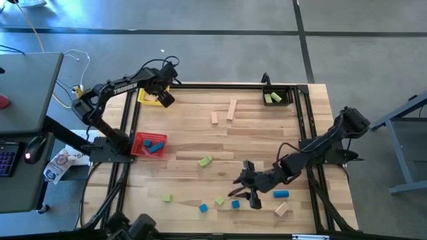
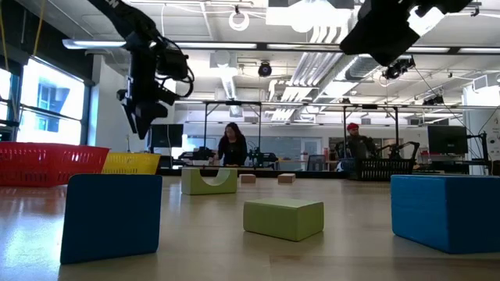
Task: Sort & place blocks by color
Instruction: Put the blue block into the red bin
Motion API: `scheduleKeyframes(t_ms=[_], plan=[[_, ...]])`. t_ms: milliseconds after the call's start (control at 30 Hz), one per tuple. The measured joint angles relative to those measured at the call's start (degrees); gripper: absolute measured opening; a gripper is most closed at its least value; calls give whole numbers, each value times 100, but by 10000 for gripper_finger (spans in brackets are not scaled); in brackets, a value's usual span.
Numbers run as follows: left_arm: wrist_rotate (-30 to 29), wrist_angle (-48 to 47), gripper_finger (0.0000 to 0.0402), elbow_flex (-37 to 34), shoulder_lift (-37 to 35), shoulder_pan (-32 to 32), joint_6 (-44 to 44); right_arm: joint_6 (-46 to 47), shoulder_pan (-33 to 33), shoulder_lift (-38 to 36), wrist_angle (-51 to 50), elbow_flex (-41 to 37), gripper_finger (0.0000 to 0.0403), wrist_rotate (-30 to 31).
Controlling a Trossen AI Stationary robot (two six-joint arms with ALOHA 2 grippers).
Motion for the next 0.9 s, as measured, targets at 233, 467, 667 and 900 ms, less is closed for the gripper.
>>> scheduleKeyframes(t_ms=[233,467,667,900], plan=[[1269,-66,211,0,-482,-835,-460,-64,230,436,247,-3,234,15],[1810,-69,211,0,-831,-1886,-1076,-21,399,827,544,-3,234,16],[2075,-217,211,0,-873,-2741,-1394,4,505,1162,823,-3,234,15],[2073,-670,211,0,-873,-3664,-1591,1,508,1546,1053,-3,234,-2]])
